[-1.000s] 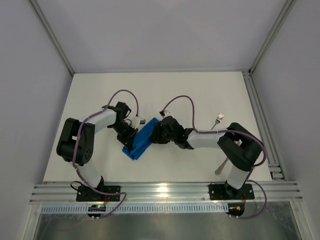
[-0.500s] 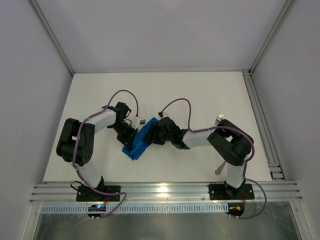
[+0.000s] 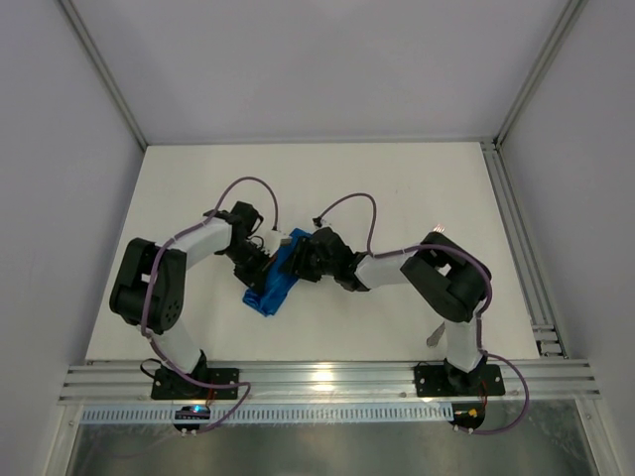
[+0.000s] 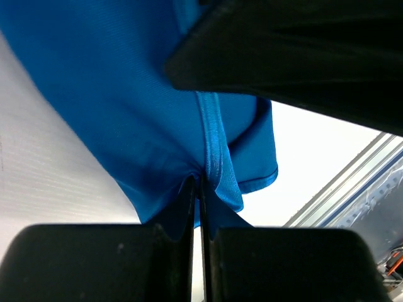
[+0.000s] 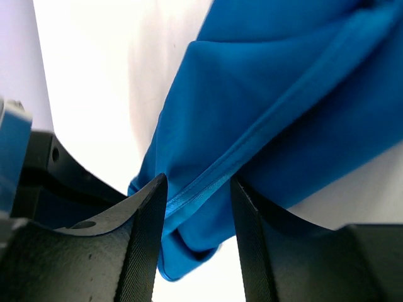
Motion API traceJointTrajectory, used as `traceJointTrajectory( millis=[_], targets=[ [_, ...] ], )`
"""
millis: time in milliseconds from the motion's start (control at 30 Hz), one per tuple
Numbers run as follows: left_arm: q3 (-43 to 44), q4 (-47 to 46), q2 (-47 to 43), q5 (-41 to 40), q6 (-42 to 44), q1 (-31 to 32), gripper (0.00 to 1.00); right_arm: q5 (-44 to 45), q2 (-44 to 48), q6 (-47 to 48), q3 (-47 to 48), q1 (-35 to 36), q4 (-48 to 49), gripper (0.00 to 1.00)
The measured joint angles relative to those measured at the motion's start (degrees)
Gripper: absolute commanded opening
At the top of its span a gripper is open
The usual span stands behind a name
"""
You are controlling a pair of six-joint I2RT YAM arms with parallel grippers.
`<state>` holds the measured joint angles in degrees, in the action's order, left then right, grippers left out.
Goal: Fold the napkin into a case and place the utensils inside
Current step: Move the smaller rectangle-folded napkin to the center of the board.
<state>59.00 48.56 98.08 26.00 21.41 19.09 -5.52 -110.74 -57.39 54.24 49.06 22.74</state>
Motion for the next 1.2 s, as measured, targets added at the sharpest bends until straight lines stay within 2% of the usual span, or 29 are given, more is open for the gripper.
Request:
traceJointTrajectory(
  millis=[33,67,133,167,267,400,500,633,767,900,1067,1133,1200],
  targets=[
    [0.0,-0.1,-0.1,-0.1,0.0,0.3,0.0,0.0,-0.5,-0.3,0.4,-0.1,0.3,0.44],
    [0.0,-0.2,-0.2,-0.1,0.0,0.5,0.0,0.0,-1.0,-0.8,0.7,-0.1,0.6,0.36],
    [0.0,-0.2,-0.2,-0.2,0.1,0.7,0.01,0.1,-1.6,-1.6,0.7,-0.2,1.0,0.27],
    [0.0,-0.2,-0.2,-0.3,0.1,0.7,0.02,0.1,-1.9,-2.1,0.7,-0.3,1.2,0.18],
    [0.0,-0.1,-0.7,-0.5,0.2,0.7,0.05,0.3,-2.4,-3.2,0.4,-0.5,1.4,0.1],
    [0.0,0.1,-2.1,-0.7,0.3,0.7,0.1,0.2,-2.6,-3.9,0.0,-0.8,2.0,0.05],
    [0.0,0.9,-3.2,0.1,1.6,0.7,0.27,0.2,-2.6,-4.0,-0.2,-0.9,2.3,0.04],
    [1.6,5.6,-4.5,3.7,3.5,0.7,0.34,0.2,-2.6,-4.0,-0.7,-1.4,3.3,0.04],
    [7.6,11.7,-7.3,8.1,6.6,0.7,0.37,-0.1,-2.6,-4.1,-1.7,-2.4,5.1,0.04],
    [10.6,12.9,-12.4,8.5,9.2,0.7,0.39,-0.2,-2.6,-4.0,-1.9,-3.0,5.6,0.04],
    [4.0,7.2,-16.7,1.6,12.4,1.3,0.4,-0.3,-2.6,-3.9,-1.9,-3.1,5.6,0.04],
    [-0.2,4.2,-16.5,-1.5,14.3,2.4,0.44,-0.3,-2.6,-3.9,-1.9,-3.2,5.6,0.04],
    [-3.7,1.5,-16.6,-3.9,16.3,4.1,0.53,-0.3,-2.6,-3.9,-1.9,-3.2,5.7,0.04]
  ],
)
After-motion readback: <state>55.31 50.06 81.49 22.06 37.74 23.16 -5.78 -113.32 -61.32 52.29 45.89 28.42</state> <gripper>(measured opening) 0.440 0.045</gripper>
